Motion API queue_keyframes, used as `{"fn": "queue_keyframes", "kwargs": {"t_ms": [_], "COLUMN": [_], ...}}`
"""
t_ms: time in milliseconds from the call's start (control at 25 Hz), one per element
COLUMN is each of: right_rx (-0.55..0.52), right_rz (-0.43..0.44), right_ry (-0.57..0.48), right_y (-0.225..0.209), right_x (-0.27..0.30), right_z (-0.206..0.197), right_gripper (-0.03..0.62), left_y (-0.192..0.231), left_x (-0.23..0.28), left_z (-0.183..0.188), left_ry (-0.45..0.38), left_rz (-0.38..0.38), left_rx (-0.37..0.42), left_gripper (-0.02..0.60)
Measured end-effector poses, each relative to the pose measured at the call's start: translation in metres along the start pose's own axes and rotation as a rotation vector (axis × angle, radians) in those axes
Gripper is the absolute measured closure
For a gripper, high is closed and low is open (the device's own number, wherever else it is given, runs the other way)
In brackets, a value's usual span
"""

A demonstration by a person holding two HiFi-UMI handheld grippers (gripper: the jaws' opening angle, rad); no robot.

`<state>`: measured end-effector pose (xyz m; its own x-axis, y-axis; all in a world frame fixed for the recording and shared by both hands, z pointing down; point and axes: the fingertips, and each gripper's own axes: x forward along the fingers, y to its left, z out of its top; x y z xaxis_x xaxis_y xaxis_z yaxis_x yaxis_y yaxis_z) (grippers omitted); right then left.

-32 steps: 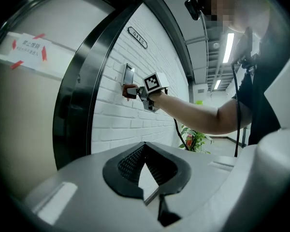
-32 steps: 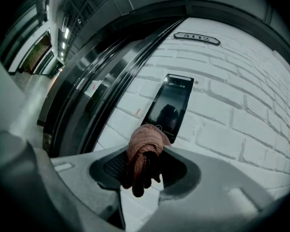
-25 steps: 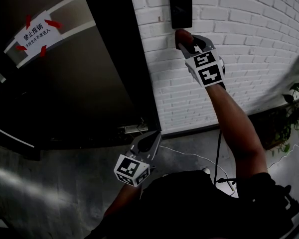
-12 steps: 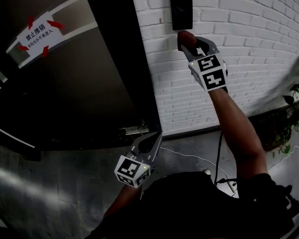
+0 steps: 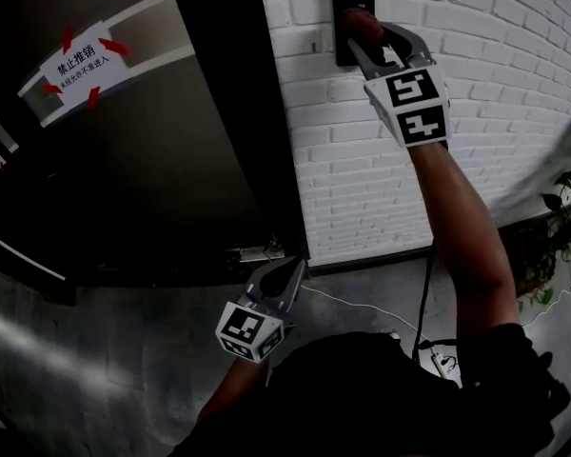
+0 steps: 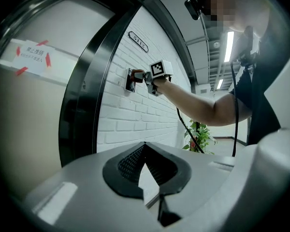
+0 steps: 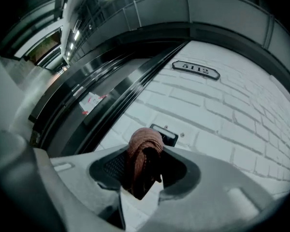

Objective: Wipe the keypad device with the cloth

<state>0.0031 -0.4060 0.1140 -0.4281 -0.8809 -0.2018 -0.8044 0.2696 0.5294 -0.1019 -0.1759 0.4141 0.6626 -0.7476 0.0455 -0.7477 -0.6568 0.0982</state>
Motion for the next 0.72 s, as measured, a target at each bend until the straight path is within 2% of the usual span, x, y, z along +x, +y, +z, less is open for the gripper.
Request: {"fn": "queue_keyframes", "kwargs": {"t_ms": [280, 720], "right_rx": [-0.043, -0.036], "right_rz": [-0.051, -0.055], "right_ry": [-0.014, -0.001], "right_y": [-0.033, -0.029], "right_x": [0.029, 0.037], "right_z": [0.036, 0.028], "right_gripper": [0.447, 0.447], "left_y": [0.012, 0.014], "left_x": [-0.005, -0.005], "left_z": [0.001, 0.002], "left_ry": [-0.019, -0.025], "left_rz": [0.048, 0.052], "left_rx": [0.012, 0.001], "left_gripper": [0.566, 0.566]}}
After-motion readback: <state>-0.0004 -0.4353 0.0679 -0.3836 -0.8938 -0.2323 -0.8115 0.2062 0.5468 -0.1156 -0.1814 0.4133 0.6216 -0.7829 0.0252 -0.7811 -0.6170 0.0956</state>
